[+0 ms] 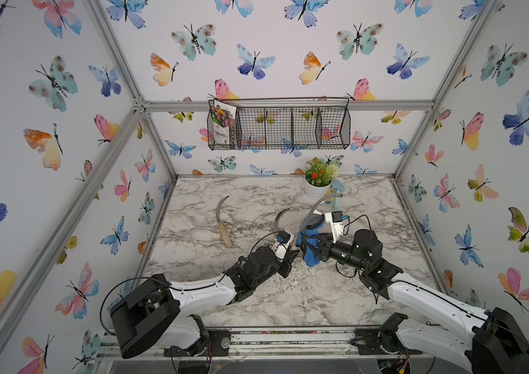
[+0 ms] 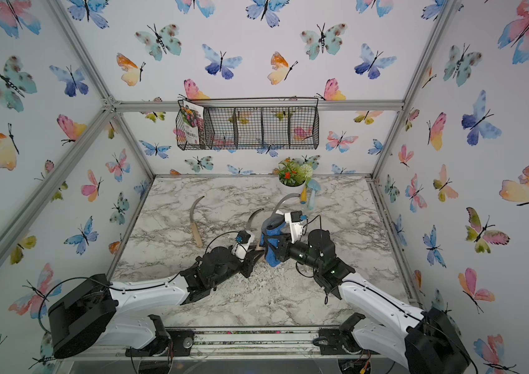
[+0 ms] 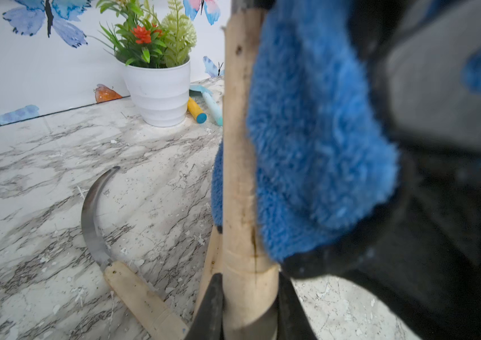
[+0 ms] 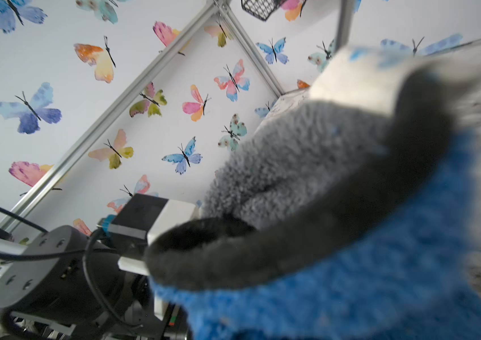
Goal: Wipe small sickles with rags
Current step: Wipe the small sickle.
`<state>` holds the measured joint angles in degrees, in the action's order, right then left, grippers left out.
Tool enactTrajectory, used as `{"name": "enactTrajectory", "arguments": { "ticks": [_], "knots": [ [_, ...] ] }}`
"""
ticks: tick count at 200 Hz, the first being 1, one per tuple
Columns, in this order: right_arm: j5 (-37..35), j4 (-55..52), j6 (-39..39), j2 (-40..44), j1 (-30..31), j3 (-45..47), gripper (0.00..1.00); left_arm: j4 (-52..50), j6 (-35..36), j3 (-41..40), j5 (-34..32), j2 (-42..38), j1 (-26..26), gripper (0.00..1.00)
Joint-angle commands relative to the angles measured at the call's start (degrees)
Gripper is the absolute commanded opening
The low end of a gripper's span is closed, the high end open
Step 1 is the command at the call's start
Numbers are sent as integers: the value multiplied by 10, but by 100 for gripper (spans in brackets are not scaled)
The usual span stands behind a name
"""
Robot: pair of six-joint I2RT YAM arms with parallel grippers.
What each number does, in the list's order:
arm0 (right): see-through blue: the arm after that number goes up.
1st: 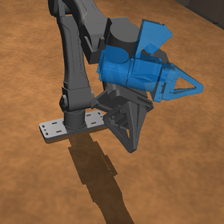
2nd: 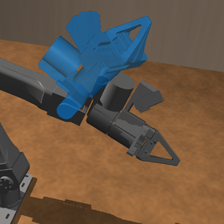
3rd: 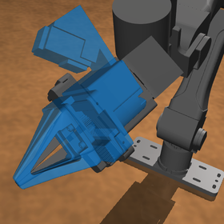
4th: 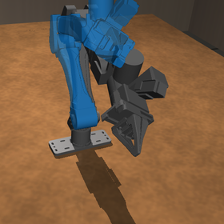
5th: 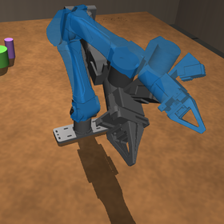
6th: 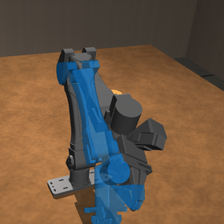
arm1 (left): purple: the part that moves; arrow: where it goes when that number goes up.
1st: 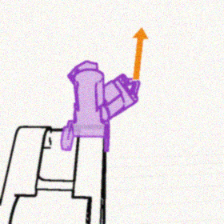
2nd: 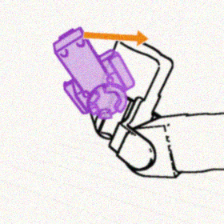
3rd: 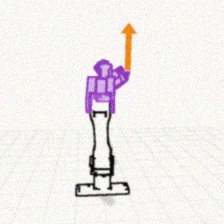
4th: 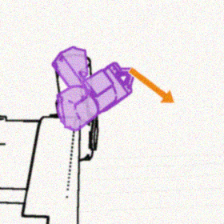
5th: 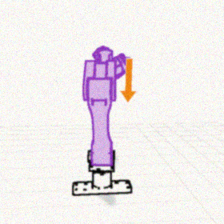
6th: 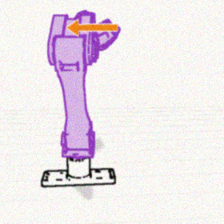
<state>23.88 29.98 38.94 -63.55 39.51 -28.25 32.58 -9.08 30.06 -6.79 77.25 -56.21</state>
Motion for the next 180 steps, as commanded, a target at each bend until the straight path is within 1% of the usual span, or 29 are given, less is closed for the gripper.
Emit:
{"name": "enactTrajectory", "arguments": {
  "ticks": [1, 24, 57, 96, 112, 138, 160, 180],
  "knots": [
    [25, 57, 27, -31, 27, 44, 2, 36, 6, 5, 8, -7, -4, 0],
    [1, 67, 29, -32, 58, 57, 2, 36, 6, 6, 10, -4, -4, 0],
    [-14, 65, 33, -11, 63, 68, 2, 38, 6, 2, 6, -10, -4, 0],
    [-103, 3, 6, 40, 53, 52, 2, 41, 3, -4, 6, -19, -4, 0],
    [-121, -35, -8, 66, 32, 34, 2, 41, 3, -5, 12, -19, -4, 0],
    [-113, -80, -18, 103, -20, 7, 2, 43, 3, -7, 22, -21, -4, 0],
    [-92, -103, -19, 118, -66, -4, 2, 46, 1, -12, 21, -27, -4, 0],
    [-64, -108, -12, 137, -105, 9, 2, 51, -3, -15, 23, -28, -4, 0]
  ]
}}
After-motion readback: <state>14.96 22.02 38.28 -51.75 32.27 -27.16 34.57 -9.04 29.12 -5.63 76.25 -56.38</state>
